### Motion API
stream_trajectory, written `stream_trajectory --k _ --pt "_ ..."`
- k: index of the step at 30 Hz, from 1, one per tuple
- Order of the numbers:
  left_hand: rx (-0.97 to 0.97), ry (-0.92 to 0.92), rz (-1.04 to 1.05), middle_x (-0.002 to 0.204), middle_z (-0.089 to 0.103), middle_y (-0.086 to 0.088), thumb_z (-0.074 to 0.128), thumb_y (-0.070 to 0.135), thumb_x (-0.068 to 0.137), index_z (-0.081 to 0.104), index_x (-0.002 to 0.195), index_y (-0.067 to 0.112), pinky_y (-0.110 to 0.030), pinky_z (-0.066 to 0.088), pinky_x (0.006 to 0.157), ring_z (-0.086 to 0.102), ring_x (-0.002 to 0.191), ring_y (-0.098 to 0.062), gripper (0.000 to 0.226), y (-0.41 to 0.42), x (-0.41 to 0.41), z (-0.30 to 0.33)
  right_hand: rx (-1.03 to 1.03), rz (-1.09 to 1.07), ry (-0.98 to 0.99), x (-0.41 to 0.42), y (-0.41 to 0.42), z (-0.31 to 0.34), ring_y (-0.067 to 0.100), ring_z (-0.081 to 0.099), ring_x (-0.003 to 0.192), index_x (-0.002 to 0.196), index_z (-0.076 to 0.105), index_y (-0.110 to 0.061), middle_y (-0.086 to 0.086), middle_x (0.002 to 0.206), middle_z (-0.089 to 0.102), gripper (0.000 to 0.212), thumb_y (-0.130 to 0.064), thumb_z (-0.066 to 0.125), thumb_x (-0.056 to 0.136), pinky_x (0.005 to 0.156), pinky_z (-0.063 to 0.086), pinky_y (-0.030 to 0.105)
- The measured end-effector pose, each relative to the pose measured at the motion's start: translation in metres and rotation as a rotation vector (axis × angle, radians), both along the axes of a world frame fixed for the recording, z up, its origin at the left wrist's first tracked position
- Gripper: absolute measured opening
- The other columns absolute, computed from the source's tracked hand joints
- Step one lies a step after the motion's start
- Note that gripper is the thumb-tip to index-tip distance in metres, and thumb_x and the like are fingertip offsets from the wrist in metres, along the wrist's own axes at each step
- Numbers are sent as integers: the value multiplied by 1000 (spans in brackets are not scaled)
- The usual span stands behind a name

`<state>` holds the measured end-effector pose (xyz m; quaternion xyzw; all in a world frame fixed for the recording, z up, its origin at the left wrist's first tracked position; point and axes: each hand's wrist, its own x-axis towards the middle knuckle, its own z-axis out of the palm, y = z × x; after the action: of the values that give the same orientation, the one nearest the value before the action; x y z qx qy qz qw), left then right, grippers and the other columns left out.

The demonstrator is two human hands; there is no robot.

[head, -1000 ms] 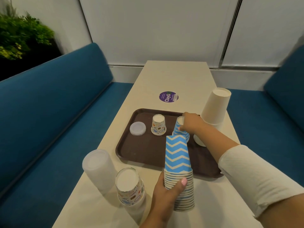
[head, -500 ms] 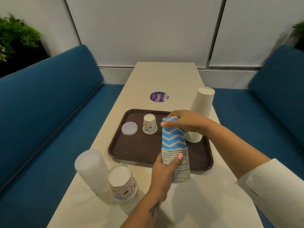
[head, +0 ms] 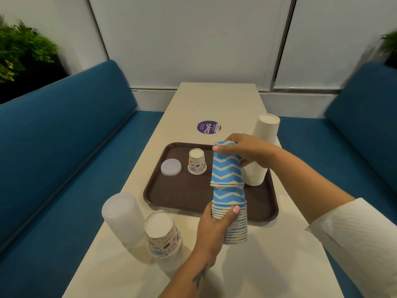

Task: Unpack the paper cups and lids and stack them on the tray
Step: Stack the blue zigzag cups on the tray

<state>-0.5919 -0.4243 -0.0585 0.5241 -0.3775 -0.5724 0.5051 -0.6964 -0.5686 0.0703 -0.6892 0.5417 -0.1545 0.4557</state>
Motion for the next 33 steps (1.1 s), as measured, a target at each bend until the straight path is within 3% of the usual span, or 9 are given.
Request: stream_trajectory --k 3,6,8,11,14,18,23,27,33 --pt "-1 0 8 102 74 1 77 57 51 62 111 22 -35 58 83 70 94 -15 72 3 1 -1 -39 -46 -73 2 -5 8 19 65 94 111 51 -16 3 105 63 47 -50 67 82 81 58 39" --pt "3 4 22 102 73 2 76 57 51 62 113 21 -33 58 82 70 94 -15 74 6 2 -3 -102 -115 -146 5 -13 19 14 63 86 93 54 -20 0 95 63 29 -47 64 86 79 55 35" --pt "2 17 36 103 73 2 76 56 52 62 114 20 -30 58 79 70 94 -15 73 7 4 -4 -189 -153 -150 8 -22 22 15 61 81 86 56 -17 1 90 64 33 -49 62 86 74 49 32" --pt "6 34 51 103 73 2 76 55 53 62 114 20 -27 57 76 70 94 -15 72 9 5 -7 -340 -235 -121 14 -39 16 20 63 88 102 54 -11 6 99 64 53 -58 65 80 69 48 32" --pt "27 45 52 104 73 2 77 55 52 62 115 21 -34 59 81 70 95 -16 73 9 6 -10 -442 -285 -15 17 -48 8 23 59 98 118 45 -14 4 108 58 58 -52 67 81 84 52 40" --pt "35 68 66 104 73 0 78 53 52 62 115 18 -32 58 78 70 95 -18 74 6 7 -13 -523 -253 163 20 -59 -10 27 56 105 125 42 -12 10 121 56 62 -46 69 81 81 48 38" --pt "36 60 83 100 74 1 78 53 50 63 112 19 -34 58 80 71 93 -17 72 4 8 -16 -507 -210 303 24 -65 -32 30 52 112 130 40 -10 13 129 48 63 -44 68 83 80 38 32" --pt "38 56 98 98 75 2 78 53 49 64 109 20 -28 57 76 71 90 -15 70 3 9 -17 -455 -189 371 26 -65 -47 31 52 114 134 38 -12 13 131 45 67 -43 69 83 85 41 34" --pt "42 69 99 100 74 2 78 52 49 63 111 22 -32 58 80 71 92 -15 71 2 12 -17 -395 -101 515 27 -61 -73 33 53 111 131 40 -11 14 128 43 65 -38 72 81 86 43 36"
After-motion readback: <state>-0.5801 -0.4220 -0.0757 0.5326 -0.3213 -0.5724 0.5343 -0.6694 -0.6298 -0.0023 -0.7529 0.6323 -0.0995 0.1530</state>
